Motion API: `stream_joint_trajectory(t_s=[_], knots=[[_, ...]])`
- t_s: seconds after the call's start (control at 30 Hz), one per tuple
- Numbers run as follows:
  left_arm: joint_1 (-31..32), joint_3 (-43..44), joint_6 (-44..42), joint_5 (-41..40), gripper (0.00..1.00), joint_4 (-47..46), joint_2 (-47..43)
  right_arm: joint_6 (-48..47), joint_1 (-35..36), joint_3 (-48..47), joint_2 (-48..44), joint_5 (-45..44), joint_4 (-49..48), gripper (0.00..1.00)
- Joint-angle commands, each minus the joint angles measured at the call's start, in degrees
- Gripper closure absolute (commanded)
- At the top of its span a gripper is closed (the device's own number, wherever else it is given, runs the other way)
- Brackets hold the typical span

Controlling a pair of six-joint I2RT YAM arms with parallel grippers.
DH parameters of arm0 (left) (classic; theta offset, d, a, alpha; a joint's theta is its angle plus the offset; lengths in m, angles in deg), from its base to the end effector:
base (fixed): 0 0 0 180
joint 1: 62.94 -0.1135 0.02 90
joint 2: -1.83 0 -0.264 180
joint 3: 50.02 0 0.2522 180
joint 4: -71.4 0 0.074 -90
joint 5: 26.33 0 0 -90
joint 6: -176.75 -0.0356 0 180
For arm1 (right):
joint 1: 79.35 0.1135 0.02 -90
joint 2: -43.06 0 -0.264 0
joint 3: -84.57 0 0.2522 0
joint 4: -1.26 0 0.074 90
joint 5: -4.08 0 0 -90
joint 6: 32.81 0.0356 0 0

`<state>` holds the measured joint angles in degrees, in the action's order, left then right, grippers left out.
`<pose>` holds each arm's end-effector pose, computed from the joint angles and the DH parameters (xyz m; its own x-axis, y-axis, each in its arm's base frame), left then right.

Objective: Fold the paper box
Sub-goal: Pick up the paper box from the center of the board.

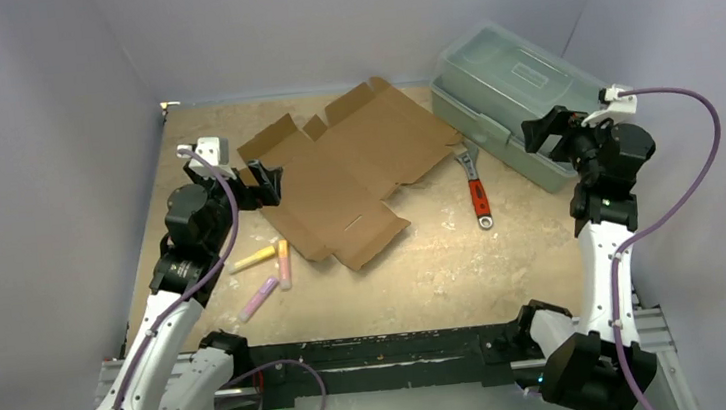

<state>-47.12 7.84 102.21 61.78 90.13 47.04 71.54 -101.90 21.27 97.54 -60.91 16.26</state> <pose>0.1822 -0.0504 0.3445 -0.1624 -0.2309 -0.9593 0.2050 0.9431 -0.2617 0.2103 -0.0710 0.3556 -0.1064 0.2874 -0.9519 -0.0147 0.9568 0.2905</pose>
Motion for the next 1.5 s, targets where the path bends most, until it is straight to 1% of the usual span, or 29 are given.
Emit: stream_joint_trajectory(t_s=[0.0, 0.07, 0.13, 0.23, 0.3, 0.4, 0.47, 0.5, 0.53, 0.57, 0.63, 0.7, 0.77, 0.8, 0.87, 0.93, 1.03, 1.13, 1.33, 1.4, 1.47], knots=[[-0.08, -0.42, 2.81, 6.61, 0.01, -3.14, -0.09, 1.68, -0.44, -1.17, -0.41, 2.24, -1.45, 0.01], [-0.08, -0.59, 4.40, 7.69, 0.01, -2.85, 0.32, 1.82, -0.44, -1.30, -0.40, 3.90, -1.41, 0.01], [-0.08, -0.47, 6.15, 6.26, 0.01, -0.69, 0.81, 1.44, -0.39, -0.91, -0.78, 6.51, -1.41, 0.01], [-0.08, -1.04, 7.62, 7.76, 0.01, 2.02, 1.40, 0.00, -0.44, 1.13, -1.63, 11.92, -3.14, 0.01], [-0.08, -2.18, 8.52, 10.68, 0.01, 2.73, 1.77, -3.22, -0.43, 3.70, -2.68, 19.53, -6.62, 0.01], [0.14, -2.47, 10.28, 16.80, 0.01, 4.20, 3.54, -9.77, -0.41, 6.73, -3.15, 37.07, -9.98, 0.01], [1.99, -0.87, 10.85, 18.08, 0.01, 6.89, 5.94, -12.45, -0.34, 6.73, -3.42, 40.28, -8.16, 0.01], [4.21, 0.14, 10.85, 17.16, 0.01, 8.76, 7.06, -16.05, -0.30, 6.33, -3.68, 41.11, -5.77, 0.01], [7.32, 1.18, 10.77, 14.80, 0.01, 10.46, 7.99, -18.78, -0.31, 6.19, -3.90, 42.39, -3.66, 0.01], [12.13, 2.34, 10.67, 10.48, 0.01, 12.12, 8.79, -19.68, -0.28, 6.28, -4.01, 43.43, -2.70, 0.01], [23.27, 5.26, 10.36, -2.37, 0.01, 16.11, 11.18, -20.76, -0.19, 5.93, -3.87, 43.81, -1.53, 0.01], [34.66, 9.62, 10.49, -16.32, 0.02, 22.55, 15.63, -22.09, -0.14, 5.57, -3.65, 43.62, 0.80, 0.01], [44.77, 15.15, 12.12, -30.17, 0.03, 30.69, 22.74, -22.74, -0.17, 5.13, -3.11, 43.37, 2.08, 0.01], [50.31, 17.98, 13.13, -35.75, 0.03, 34.67, 26.72, -23.17, -0.14, 4.79, -2.62, 43.30, 2.90, 0.01], [56.28, 22.70, 15.50, -42.85, 0.03, 41.43, 34.83, -25.15, -0.15, 3.52, -1.31, 42.98, 6.05, 0.01], [59.69, 25.35, 16.24, -45.97, 0.03, 43.54, 40.97, -28.46, -0.15, 2.02, 0.03, 42.28, 10.27, 0.01], [60.99, 25.76, 15.44, -47.37, 0.02, 41.26, 45.93, -31.14, -0.16, 0.75, 1.63, 42.21, 13.88, 0.01], [61.00, 23.48, 11.54, -46.93, 0.03, 32.95, 46.55, -31.79, -0.21, 0.42, 2.75, 42.91, 14.94, 0.01], [59.96, 20.54, 6.74, -47.40, 0.12, 22.98, 49.77, -31.89, -0.04, 0.45, 2.78, 42.62, 14.98, 0.01], [59.42, 20.82, 5.59, -46.82, 0.16, 21.07, 51.71, -31.93, 0.00, 0.50, 2.91, 42.42, 14.94, 0.01], [58.41, 20.57, 3.53, -45.11, 0.27, 18.46, 53.04, -31.93, -0.04, 0.55, 3.04, 42.23, 14.94, 0.01]])
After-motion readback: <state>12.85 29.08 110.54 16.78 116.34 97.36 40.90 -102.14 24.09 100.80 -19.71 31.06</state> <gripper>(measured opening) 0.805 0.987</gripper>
